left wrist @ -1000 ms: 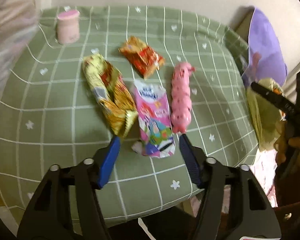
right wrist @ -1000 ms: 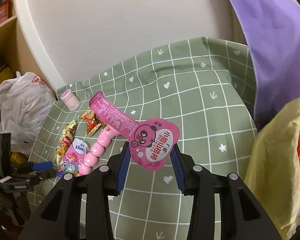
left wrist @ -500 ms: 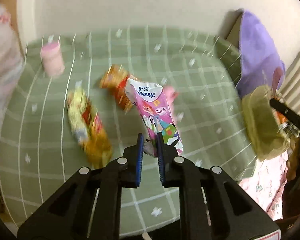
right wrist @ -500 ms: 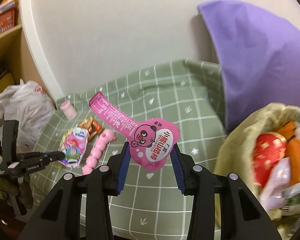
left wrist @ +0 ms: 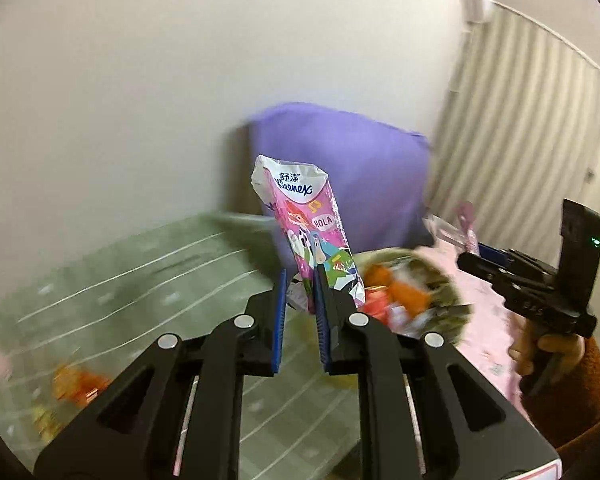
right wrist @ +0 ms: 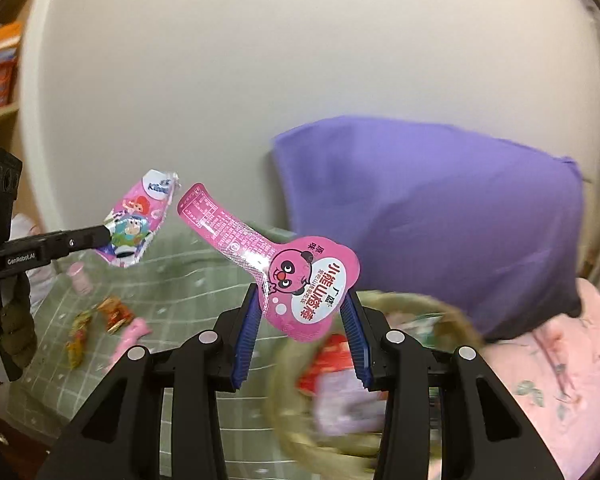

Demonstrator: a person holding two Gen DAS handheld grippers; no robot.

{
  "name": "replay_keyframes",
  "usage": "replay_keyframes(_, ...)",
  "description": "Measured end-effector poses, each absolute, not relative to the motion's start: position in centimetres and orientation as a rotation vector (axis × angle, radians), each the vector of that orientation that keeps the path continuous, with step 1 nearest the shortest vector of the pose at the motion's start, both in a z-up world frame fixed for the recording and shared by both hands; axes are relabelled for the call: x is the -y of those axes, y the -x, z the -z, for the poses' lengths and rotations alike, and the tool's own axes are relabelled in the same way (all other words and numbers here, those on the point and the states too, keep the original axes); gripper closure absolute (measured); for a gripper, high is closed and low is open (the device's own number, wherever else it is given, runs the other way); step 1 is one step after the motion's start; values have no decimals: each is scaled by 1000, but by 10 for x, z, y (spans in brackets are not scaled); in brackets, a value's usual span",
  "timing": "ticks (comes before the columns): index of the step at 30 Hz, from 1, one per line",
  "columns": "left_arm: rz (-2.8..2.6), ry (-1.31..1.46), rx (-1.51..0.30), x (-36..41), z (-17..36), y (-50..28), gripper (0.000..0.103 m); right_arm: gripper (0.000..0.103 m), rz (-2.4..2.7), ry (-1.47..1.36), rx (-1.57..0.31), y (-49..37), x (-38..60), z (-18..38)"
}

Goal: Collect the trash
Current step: 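Carry the lollipop and Kleenex pack to the bin and open both grippers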

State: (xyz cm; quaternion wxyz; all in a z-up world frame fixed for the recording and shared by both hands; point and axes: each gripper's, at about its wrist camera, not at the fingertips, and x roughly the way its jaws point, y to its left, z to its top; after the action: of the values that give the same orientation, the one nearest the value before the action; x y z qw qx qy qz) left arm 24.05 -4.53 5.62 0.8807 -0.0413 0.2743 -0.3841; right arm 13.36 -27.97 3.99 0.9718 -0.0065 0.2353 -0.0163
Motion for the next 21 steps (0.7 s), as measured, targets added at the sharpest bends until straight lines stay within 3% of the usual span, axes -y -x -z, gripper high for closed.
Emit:
replay_keyframes(8,1065,-20,-633,157,-56,-244,90,64,242,-67,-439,-93,355,-66)
replay_keyframes(13,1136,-84,-770,221,-18,-250,90,64,288,-102,-495,-90,382,-55)
replay_keyframes(21,1075,-212,-938,257,41,-251,90,64,259,-130,-591,-110,397,-16)
